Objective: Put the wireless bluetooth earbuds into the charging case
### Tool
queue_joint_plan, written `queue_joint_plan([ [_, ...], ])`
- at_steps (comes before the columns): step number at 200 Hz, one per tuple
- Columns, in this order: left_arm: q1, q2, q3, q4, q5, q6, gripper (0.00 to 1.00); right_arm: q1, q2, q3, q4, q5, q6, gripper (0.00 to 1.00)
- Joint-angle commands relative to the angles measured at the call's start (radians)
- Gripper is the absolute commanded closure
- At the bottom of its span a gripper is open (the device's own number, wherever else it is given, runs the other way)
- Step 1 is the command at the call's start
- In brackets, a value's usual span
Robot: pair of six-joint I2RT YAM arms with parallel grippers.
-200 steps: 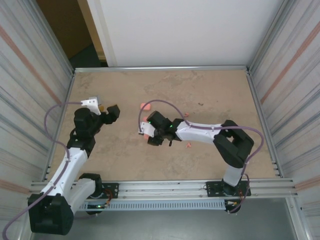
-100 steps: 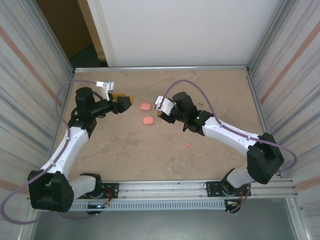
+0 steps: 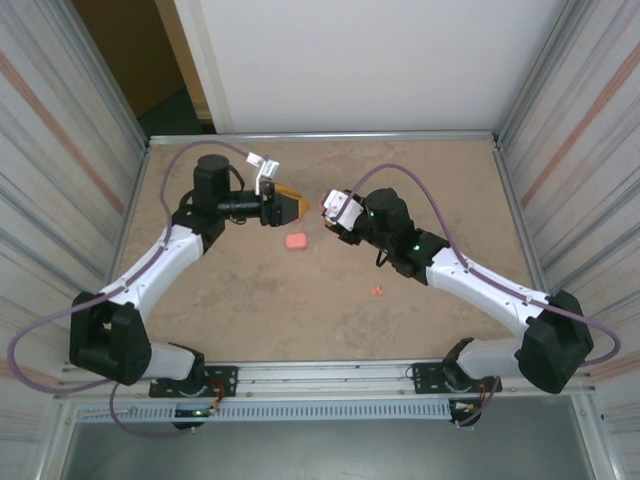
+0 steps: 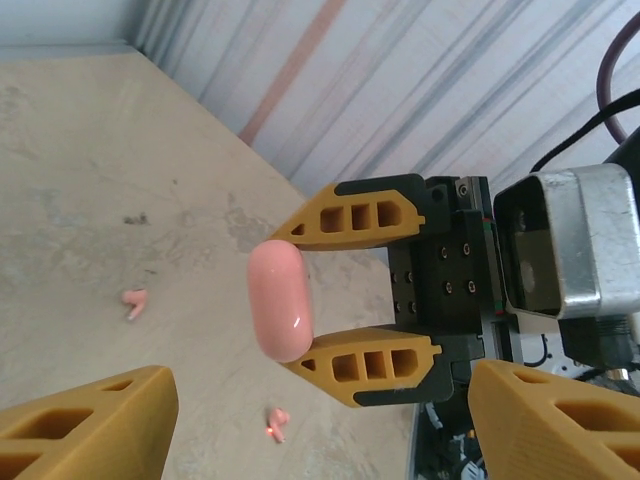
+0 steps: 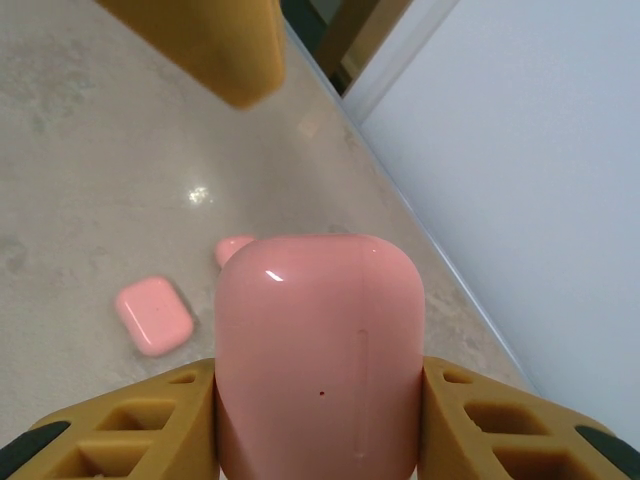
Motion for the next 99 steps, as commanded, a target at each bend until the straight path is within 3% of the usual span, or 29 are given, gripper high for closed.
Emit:
queue_joint_plan([
  [1,-0.027,0.034,0.052,-0.013,0.041,0.025,0.24,-0.006,-0.034,-0.01,0.039,0.016,0.007,0.56],
  [99,-0.084,0.139,0.106,-0.027,0.04,0.039,0.39,-0.004,-0.052,-0.018,0.045,-0.009,0.031,0.56],
])
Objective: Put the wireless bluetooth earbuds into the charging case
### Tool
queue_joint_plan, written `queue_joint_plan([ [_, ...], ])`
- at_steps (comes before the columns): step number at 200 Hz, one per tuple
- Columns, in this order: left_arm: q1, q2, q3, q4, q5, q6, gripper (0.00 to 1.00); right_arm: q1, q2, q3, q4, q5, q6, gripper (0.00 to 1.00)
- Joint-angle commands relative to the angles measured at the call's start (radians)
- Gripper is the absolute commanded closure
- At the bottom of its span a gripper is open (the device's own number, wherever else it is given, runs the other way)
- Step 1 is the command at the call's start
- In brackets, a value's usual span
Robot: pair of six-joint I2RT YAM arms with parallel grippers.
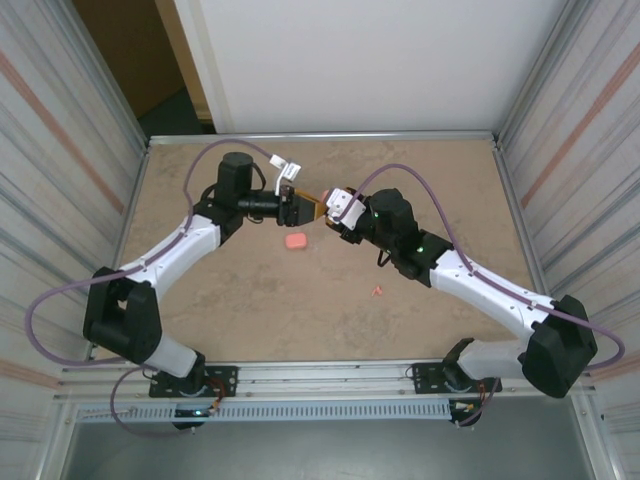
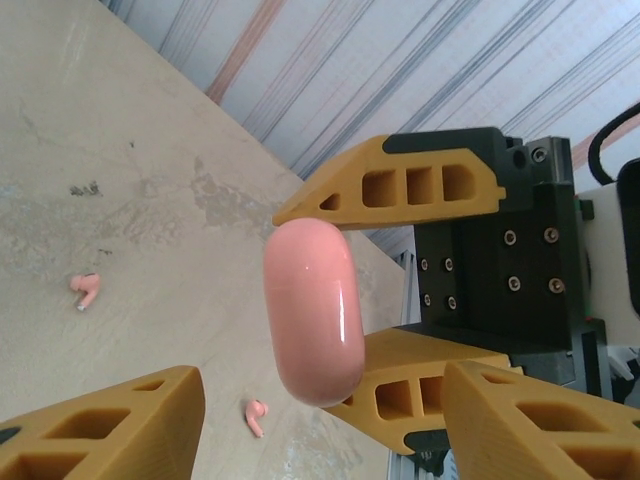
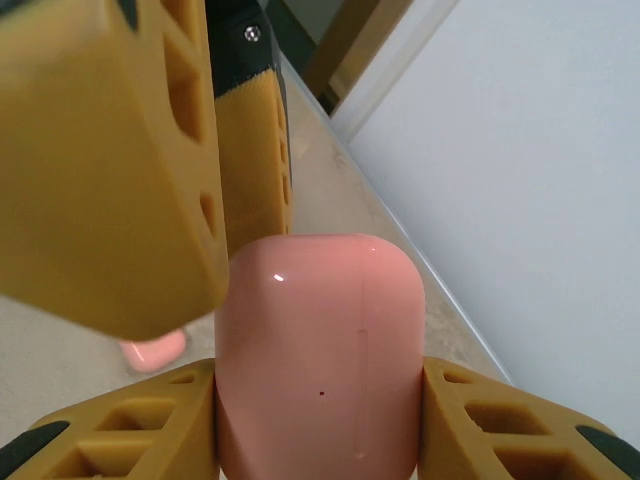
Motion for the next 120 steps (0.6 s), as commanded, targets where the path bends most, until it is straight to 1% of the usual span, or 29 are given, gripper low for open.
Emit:
queue_joint_plan([
  [1,-0.009,0.014,0.04,-0.011,0.028,0.025,0.39,-0.003,-0.025,-0.01,0.024,-0.004,0.027,0.56],
  [28,-0.013,0.026,0.046,-0.005,0.031,0.019,0.46,-0.002,-0.02,-0.009,0.022,-0.008,0.031,0.56],
  [66,-0.018,0.04,0.047,0.014,0.029,0.003,0.51,0.001,-0.019,-0.006,0.016,-0.013,0.033,0.56],
  [120,-0.026,0.053,0.057,0.017,0.027,0.003,0.53,0.007,-0.012,-0.004,0.014,-0.016,0.036,0.55],
])
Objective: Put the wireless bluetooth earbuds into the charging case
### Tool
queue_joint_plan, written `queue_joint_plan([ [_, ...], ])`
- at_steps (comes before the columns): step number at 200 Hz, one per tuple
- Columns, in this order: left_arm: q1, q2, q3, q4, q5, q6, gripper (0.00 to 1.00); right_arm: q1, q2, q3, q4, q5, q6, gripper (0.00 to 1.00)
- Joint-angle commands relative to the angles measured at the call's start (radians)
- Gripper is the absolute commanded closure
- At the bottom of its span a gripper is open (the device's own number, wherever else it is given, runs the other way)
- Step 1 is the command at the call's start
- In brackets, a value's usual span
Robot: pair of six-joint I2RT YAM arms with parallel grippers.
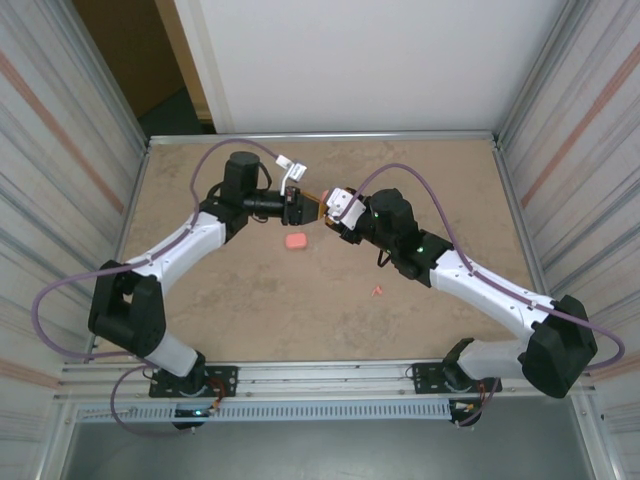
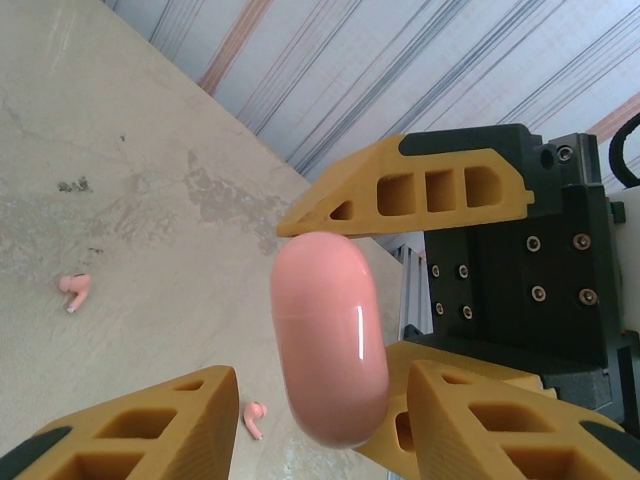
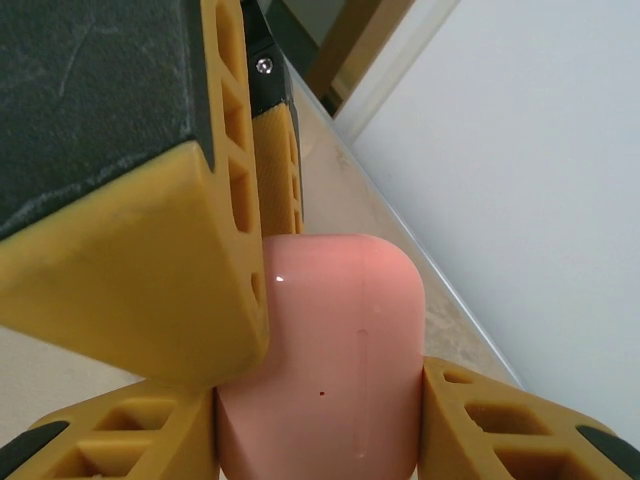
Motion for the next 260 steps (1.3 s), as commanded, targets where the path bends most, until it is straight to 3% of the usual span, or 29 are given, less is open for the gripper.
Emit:
queue_joint_plan([
  [1,-0.009,0.013,0.034,0.015,0.024,-0.001,0.53,0.006,-0.011,-0.004,0.015,-0.012,0.018,0.55],
  [74,-0.013,0.018,0.03,0.026,0.018,-0.004,0.66,0.008,-0.004,0.003,-0.003,-0.027,0.021,0.54],
  [119,-0.012,0.014,0.027,0.031,0.004,-0.005,0.58,0.012,0.006,0.012,-0.027,-0.034,0.023,0.54],
  [173,-0.013,0.013,0.024,0.03,0.006,-0.004,0.68,0.014,0.011,0.019,-0.025,-0.037,0.032,0.54],
  [214,-0.013,0.002,0.016,0.036,0.004,0.001,0.79,-0.013,0.002,0.027,-0.044,-0.075,0.087,0.5],
  [260,-0.012,-0.022,-0.002,0.054,-0.015,0.012,0.87,-0.073,-0.043,0.015,-0.053,-0.161,0.176,0.36],
])
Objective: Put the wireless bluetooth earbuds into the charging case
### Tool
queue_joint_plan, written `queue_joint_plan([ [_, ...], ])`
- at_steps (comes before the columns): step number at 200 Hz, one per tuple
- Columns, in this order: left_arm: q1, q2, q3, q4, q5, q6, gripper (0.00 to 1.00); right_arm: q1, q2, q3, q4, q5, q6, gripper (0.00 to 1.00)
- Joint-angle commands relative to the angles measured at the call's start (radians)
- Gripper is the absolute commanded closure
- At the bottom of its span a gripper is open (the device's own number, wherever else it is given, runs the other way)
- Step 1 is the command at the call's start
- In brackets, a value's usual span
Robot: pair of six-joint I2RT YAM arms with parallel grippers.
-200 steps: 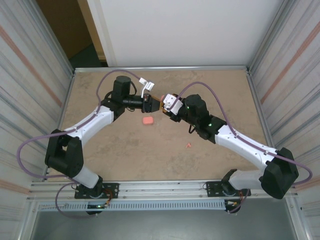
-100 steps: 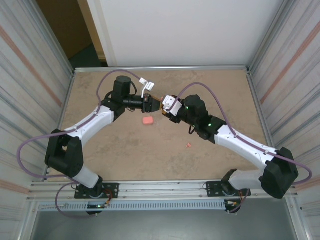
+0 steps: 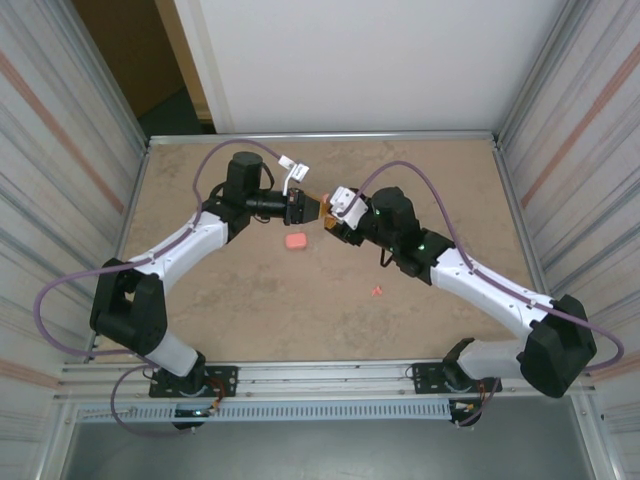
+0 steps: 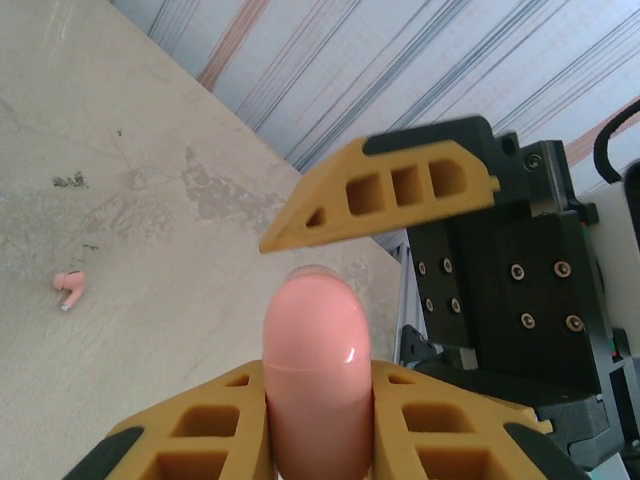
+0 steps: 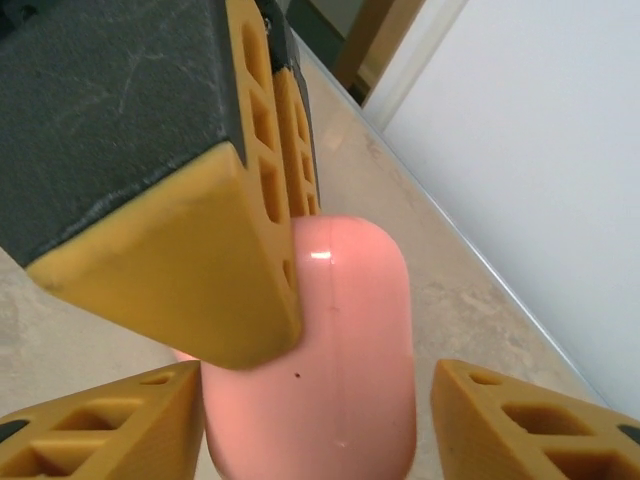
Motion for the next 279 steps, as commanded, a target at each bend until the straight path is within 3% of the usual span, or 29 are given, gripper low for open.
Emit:
queue_joint_plan([
  [1,-0.003,-0.031,-0.006,0.048,-0.006,0.026,0.87,-0.035,-0.049,0.014,-0.015,-0.076,0.084,0.36],
  [35,0.013,-0.052,-0.039,0.124,-0.02,0.006,0.94,-0.117,-0.104,-0.03,0.022,-0.208,0.218,0.22],
  [74,0.043,-0.102,-0.127,0.295,-0.065,-0.055,1.0,-0.292,-0.159,-0.097,0.166,-0.476,0.516,0.09],
  [106,0.059,-0.162,-0.22,0.431,-0.126,-0.058,1.0,-0.36,-0.176,-0.136,0.238,-0.534,0.666,0.0],
  [139,0.061,-0.218,-0.311,0.574,-0.179,-0.015,1.0,-0.433,-0.164,-0.174,0.351,-0.629,0.836,0.0],
  [175,0.061,-0.247,-0.414,0.778,-0.22,0.03,1.0,-0.431,-0.127,-0.184,0.423,-0.683,0.927,0.0],
  [217,0.059,-0.232,-0.502,1.031,-0.236,0.042,1.0,-0.385,-0.077,-0.153,0.436,-0.675,0.921,0.0],
  [279,0.059,-0.218,-0.473,1.049,-0.23,0.084,1.0,-0.298,0.068,-0.013,0.486,-0.73,0.904,0.02],
])
